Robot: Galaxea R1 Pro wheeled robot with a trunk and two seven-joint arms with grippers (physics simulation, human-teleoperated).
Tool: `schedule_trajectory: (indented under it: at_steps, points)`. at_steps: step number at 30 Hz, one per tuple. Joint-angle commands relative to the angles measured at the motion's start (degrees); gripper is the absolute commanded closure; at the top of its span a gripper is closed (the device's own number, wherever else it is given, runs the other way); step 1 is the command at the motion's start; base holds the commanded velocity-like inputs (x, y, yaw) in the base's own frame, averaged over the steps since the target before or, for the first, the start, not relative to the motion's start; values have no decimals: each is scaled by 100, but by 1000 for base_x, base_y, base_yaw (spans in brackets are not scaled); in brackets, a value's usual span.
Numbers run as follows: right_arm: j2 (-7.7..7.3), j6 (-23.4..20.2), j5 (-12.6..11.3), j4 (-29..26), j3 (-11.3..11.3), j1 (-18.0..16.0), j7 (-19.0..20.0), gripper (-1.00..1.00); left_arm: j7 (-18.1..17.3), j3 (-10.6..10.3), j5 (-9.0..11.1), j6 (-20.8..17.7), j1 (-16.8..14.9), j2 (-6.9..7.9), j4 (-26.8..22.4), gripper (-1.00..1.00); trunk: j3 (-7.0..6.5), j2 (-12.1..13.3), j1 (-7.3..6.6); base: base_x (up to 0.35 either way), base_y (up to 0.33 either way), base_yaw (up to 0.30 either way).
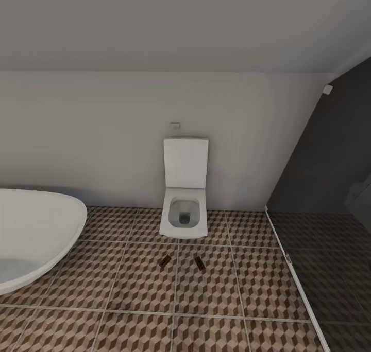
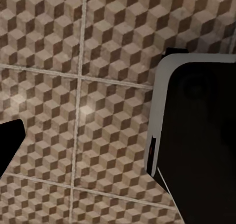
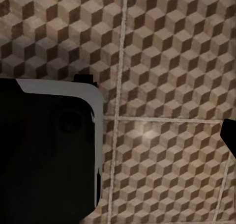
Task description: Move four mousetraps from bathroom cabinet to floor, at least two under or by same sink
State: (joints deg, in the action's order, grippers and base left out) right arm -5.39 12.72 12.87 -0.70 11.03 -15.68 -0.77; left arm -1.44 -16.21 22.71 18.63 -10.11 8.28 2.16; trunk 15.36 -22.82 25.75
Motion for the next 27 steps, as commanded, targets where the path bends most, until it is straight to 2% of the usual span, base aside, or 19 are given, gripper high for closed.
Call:
schedule_trajectory:
  at_steps: [1, 3, 9, 15, 27]
  points:
    - [2, 14, 59, 10, 48, 0, -18, -100, -15, -47, 88, 36, -9, -2, 21, -100, 9, -10, 3, 0, 0, 0]
    - [11, -2, 58, 14, 48, 11, -33, -100, 0, -43, 222, 40, -9, -4, 17, -100, 9, -10, 3, 0, 0, 0]
    - [19, -14, 32, 17, 48, 19, -43, -100, 60, -44, 451, 59, -8, -29, 14, -100, 9, -10, 3, 0, 0, 0]
    - [20, -21, -88, 17, 48, 21, -52, -100, 65, -67, 489, 65, -8, -120, 13, -100, 0, -10, 3, 0, 0, 0]
    - [22, -23, -160, 17, 48, 30, -54, -100, 80, -75, 490, 47, -7, -150, 18, -100, -94, -10, 3, 0, 0, 0]
